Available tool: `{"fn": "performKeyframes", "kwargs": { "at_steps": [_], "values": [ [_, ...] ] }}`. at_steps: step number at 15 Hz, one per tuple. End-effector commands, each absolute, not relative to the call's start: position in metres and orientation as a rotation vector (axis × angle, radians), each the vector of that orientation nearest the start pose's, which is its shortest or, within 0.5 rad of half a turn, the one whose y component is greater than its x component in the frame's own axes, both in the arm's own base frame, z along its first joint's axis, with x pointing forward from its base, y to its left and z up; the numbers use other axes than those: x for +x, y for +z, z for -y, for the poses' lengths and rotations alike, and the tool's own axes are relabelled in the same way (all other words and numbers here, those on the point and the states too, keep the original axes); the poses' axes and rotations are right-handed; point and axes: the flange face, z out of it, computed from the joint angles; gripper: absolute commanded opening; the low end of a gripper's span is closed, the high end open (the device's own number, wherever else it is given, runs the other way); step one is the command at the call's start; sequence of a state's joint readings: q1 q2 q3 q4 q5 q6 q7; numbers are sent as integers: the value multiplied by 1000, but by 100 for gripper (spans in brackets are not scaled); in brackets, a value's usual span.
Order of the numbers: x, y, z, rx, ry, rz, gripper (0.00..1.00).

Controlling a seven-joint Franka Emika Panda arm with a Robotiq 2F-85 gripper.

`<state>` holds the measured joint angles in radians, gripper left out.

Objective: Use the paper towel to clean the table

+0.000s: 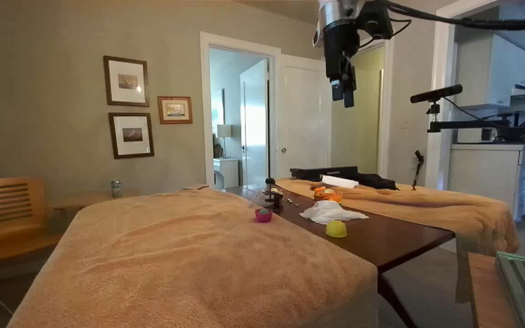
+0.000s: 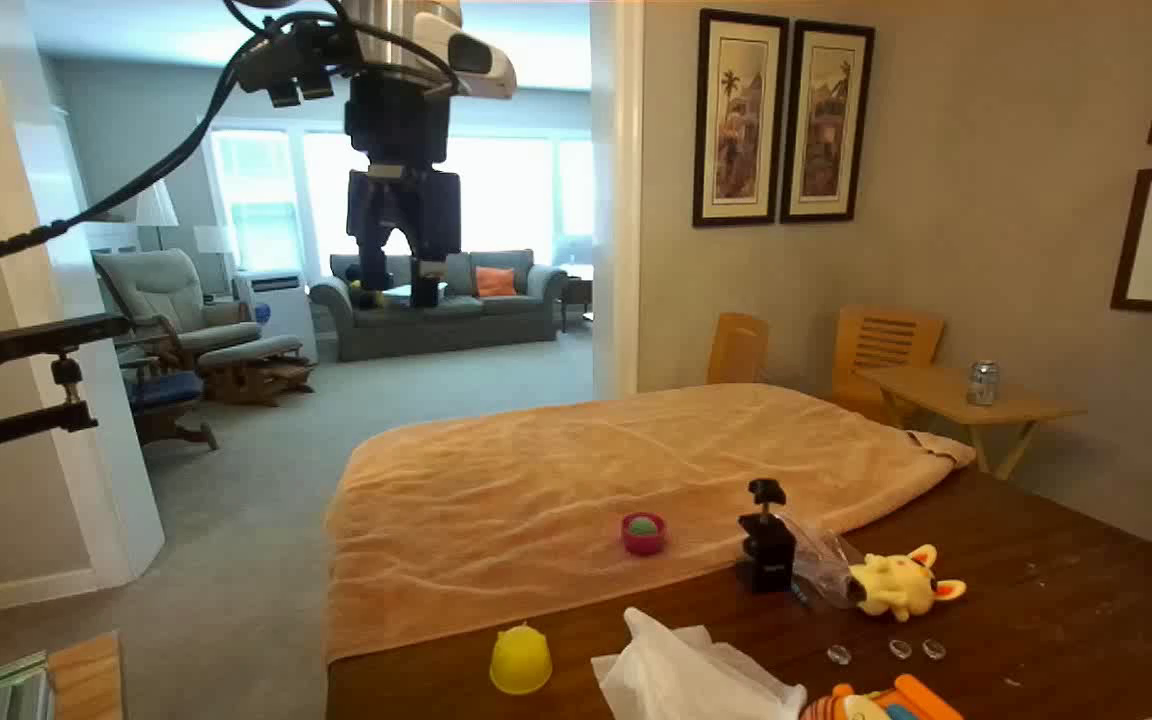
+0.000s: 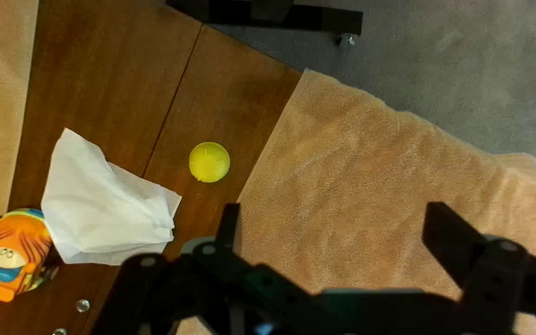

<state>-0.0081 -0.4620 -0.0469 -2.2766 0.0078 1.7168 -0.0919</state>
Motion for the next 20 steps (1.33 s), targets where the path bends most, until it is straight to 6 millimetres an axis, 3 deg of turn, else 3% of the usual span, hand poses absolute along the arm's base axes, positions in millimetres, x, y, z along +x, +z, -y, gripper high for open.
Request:
{"fn": "performKeyframes", "kwargs": {
  "at_steps": [1,10,11,13,16,18,20],
  "values": [
    [402,525,23,-3102,150,64,100],
    [402,525,23,-3102,150,64,100],
    [402,523,29,-3135,126,150,100],
    [404,510,57,-3146,177,160,100],
    [408,488,117,-3099,145,-181,100],
    [408,475,150,-3044,134,-338,100],
    [408,463,174,-3028,5,-465,100]
  ]
}}
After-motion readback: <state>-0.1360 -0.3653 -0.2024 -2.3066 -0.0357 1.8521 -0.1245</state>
